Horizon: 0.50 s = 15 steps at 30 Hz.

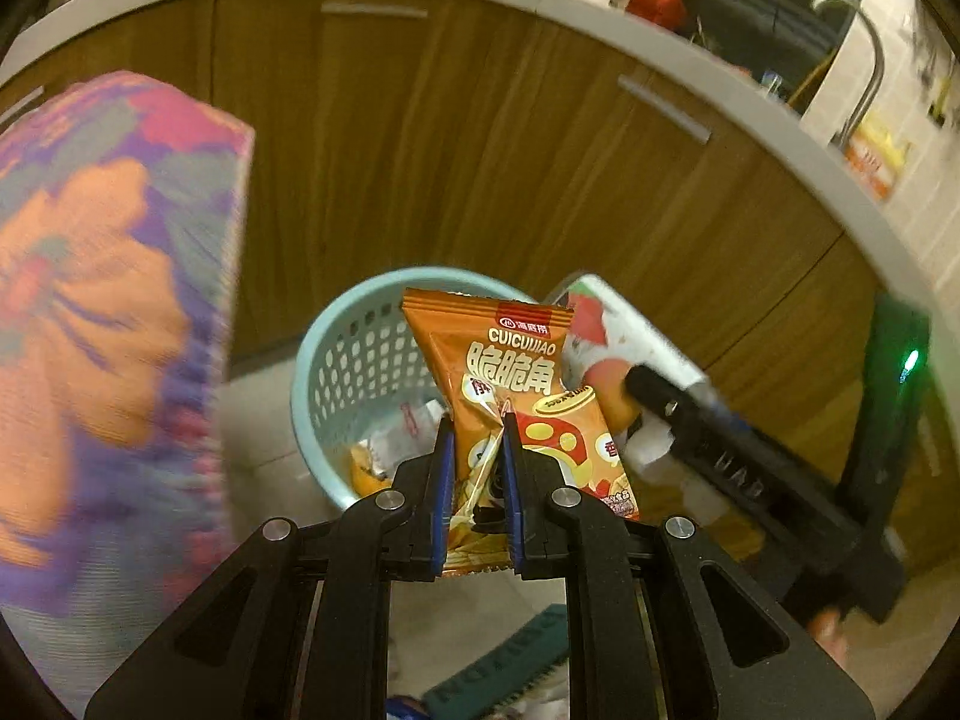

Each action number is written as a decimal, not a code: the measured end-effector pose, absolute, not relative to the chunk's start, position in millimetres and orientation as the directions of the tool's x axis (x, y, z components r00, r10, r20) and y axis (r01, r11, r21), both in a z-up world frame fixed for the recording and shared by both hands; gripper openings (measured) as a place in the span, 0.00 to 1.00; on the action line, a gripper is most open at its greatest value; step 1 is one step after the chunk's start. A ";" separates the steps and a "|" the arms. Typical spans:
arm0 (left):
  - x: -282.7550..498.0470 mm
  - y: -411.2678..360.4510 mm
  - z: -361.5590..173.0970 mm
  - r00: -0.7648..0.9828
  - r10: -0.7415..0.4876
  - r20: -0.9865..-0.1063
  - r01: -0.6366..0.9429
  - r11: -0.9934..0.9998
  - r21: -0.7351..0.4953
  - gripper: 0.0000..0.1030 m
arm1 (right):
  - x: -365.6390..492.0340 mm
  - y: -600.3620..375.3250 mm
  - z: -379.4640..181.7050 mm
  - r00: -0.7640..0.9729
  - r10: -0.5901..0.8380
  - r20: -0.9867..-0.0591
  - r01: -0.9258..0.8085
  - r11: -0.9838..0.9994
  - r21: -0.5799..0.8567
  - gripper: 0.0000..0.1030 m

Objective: Collect trash
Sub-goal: 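Carry the snack bag and plastic bottle over the wastebasket with both tools, then open both tools to drop snack bag and bottle into the wastebasket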

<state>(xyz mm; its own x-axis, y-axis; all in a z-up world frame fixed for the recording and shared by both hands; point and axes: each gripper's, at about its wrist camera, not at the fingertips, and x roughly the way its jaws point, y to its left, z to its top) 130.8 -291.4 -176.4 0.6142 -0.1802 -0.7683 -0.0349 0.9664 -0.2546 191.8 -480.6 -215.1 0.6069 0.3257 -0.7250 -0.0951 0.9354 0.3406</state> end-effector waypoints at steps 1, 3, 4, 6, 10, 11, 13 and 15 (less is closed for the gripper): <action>133.2 -294.3 -184.1 0.614 -0.171 -0.770 -0.032 0.970 -0.241 0.12 | 195.3 -480.2 -219.7 0.600 0.323 -0.732 -0.094 0.937 0.336 0.57; 139.0 -297.4 -198.9 0.613 -0.154 -0.775 -0.029 0.976 -0.216 0.12 | 203.2 -477.0 -228.7 0.585 0.312 -0.749 -0.093 0.943 0.321 0.57; 140.8 -296.8 -203.5 0.612 -0.146 -0.777 -0.035 0.977 -0.211 0.12 | 206.7 -476.3 -232.4 0.578 0.312 -0.754 -0.092 0.943 0.320 0.57; 145.0 -295.5 -211.8 0.608 -0.128 -0.783 -0.044 0.980 -0.194 0.12 | 213.7 -477.3 -241.4 0.566 0.308 -0.764 -0.083 0.944 0.319 0.57; 148.9 -295.1 -222.8 0.609 -0.104 -0.786 -0.046 0.985 -0.166 0.13 | 224.6 -477.0 -257.0 0.545 0.300 -0.783 -0.055 0.945 0.324 0.58; 154.1 -297.6 -224.2 0.604 -0.103 -0.790 -0.046 0.985 -0.163 0.13 | 225.6 -478.8 -261.8 0.540 0.295 -0.788 -0.048 0.946 0.322 0.58; 158.7 -297.9 -227.4 0.596 -0.100 -0.797 -0.045 0.986 -0.158 0.13 | 231.6 -475.9 -266.0 0.533 0.299 -0.791 -0.045 0.944 0.326 0.58; 162.6 -298.5 -228.0 0.595 -0.093 -0.798 -0.045 0.988 -0.149 0.14 | 234.8 -472.3 -266.8 0.531 0.302 -0.792 -0.046 0.943 0.329 0.59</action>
<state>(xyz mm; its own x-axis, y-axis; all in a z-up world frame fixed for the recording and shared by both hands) 162.6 -298.5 -228.0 0.5953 -0.0932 -0.7981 -0.0447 0.9879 -0.1486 234.8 -472.3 -266.8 0.5311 0.3024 -0.7915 -0.0464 0.9431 0.3292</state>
